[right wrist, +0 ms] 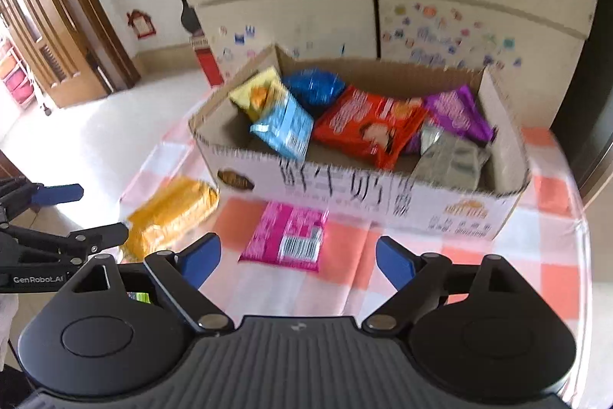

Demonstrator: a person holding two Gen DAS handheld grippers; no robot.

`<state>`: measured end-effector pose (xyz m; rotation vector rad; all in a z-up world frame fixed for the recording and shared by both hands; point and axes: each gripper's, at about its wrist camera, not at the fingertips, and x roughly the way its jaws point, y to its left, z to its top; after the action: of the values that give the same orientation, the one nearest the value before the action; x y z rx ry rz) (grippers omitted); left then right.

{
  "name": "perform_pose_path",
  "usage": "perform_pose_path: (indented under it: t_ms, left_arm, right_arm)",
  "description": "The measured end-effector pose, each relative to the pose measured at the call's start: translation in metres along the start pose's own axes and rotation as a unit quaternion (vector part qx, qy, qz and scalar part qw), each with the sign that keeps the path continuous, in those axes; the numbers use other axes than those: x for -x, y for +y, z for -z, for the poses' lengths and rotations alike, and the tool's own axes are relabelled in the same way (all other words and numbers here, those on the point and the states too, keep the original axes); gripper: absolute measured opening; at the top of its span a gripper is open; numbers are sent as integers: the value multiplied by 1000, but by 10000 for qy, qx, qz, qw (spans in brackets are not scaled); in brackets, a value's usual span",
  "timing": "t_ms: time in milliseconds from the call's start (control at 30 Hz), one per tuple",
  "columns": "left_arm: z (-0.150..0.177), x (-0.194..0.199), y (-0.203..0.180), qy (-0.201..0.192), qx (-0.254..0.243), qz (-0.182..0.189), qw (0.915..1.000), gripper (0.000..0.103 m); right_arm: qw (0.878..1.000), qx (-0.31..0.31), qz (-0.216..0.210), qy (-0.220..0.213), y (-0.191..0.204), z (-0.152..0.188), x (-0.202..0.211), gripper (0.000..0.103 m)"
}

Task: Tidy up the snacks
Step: 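Grasp the pink bag with the right gripper while the left gripper grasps the yellow-orange bag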

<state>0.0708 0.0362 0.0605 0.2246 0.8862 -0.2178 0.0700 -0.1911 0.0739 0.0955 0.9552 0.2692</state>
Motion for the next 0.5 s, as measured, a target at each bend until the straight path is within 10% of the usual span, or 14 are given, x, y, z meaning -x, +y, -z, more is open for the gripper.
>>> perform_pose_path:
  t_ms: [500]
  left_arm:
    - [-3,-47,-6,198,170,262,9993,81]
  right_arm:
    - [9985,-394,138,349,-2,5,-65,88]
